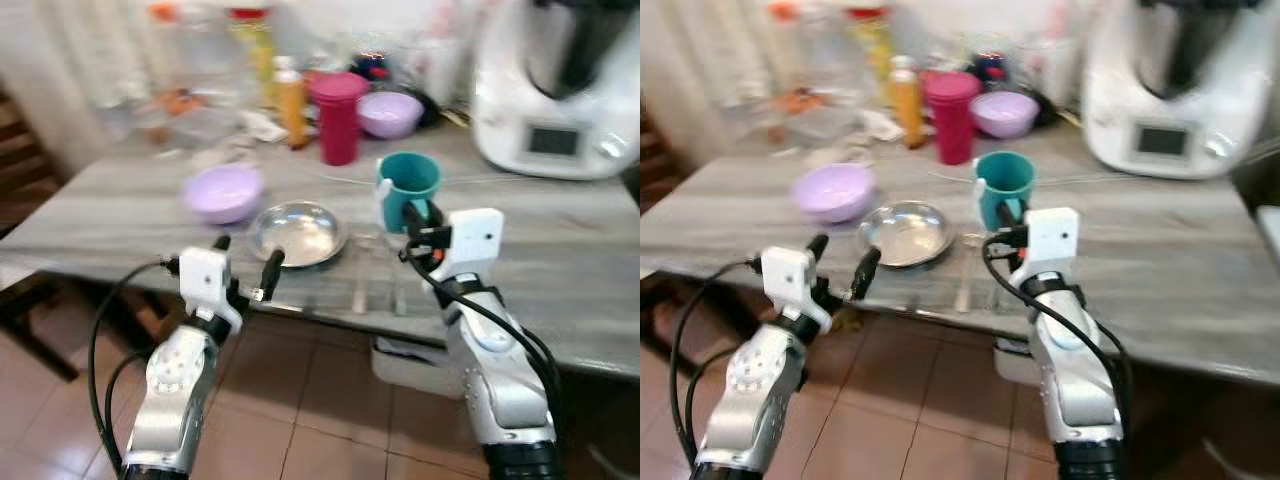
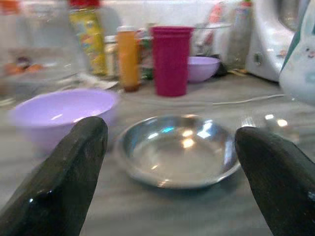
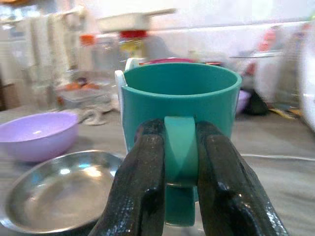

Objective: Setting the table

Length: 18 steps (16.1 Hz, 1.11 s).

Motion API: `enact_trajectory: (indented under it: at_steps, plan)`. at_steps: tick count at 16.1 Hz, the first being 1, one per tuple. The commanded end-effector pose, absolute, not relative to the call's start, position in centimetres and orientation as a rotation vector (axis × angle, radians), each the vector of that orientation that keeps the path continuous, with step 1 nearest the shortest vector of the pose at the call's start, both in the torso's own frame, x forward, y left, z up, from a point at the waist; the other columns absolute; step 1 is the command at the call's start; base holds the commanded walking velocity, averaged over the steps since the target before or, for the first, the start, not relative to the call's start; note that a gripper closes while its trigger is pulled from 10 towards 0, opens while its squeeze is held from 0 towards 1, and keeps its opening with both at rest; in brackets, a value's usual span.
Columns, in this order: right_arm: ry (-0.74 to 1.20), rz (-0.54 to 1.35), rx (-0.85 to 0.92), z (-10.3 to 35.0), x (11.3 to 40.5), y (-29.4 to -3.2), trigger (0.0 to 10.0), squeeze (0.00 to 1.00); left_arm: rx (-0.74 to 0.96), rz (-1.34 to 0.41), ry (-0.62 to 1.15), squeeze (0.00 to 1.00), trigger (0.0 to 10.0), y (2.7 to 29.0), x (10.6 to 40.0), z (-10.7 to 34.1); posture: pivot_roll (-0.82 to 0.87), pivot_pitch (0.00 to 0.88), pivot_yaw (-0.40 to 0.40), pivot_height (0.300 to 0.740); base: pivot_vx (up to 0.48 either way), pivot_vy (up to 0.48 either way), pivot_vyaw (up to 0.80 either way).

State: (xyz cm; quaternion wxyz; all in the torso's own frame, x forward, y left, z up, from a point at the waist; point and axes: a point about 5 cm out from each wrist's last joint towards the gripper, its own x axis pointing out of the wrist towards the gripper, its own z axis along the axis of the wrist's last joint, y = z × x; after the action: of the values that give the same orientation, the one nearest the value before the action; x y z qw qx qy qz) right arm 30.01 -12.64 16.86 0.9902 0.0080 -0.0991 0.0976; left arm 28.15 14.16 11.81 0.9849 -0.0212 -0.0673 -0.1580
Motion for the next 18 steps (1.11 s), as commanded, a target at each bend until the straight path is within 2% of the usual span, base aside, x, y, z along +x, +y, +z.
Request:
enact_trajectory:
  at_steps: [1,3,7,8,14,18]
  plan:
    - [-0.236,0.21,0.01,17.7,30.1,-12.3,10.0,0.0,-0.009,-0.315,-0.133,0.0,10.0,14.7,28.0,11.9,-0.18,0.041,0.071,0.74,0.0,0.0,0.8]
    - [-0.248,0.188,-0.011,18.2,30.5,-13.1,10.0,0.0,-0.03,-0.338,-0.137,0.0,10.0,14.6,27.8,12.0,-0.18,0.049,0.076,0.74,0.0,0.0,0.67]
    - [-0.264,0.138,-0.006,18.5,30.6,-13.9,10.0,0.0,-0.034,-0.371,-0.147,0.0,10.0,14.1,27.9,12.4,-0.18,0.051,0.083,0.74,0.0,0.0,0.0]
    - [-0.253,0.127,0.009,18.4,30.5,-13.8,10.0,0.0,-0.041,-0.381,-0.149,0.0,10.0,13.8,28.0,12.5,-0.18,0.051,0.085,0.74,0.0,0.0,-0.8]
    - [-0.266,0.128,-0.007,18.5,30.3,-13.8,10.0,0.0,-0.058,-0.425,-0.156,0.0,10.0,13.1,28.1,12.7,-0.2,0.043,0.088,0.74,0.0,0.0,-0.09]
    - [-0.267,0.124,-0.008,18.5,30.4,-13.9,10.0,0.0,-0.065,-0.436,-0.152,0.0,10.0,12.8,28.0,12.6,-0.2,0.037,0.084,0.74,0.288,0.0,0.0]
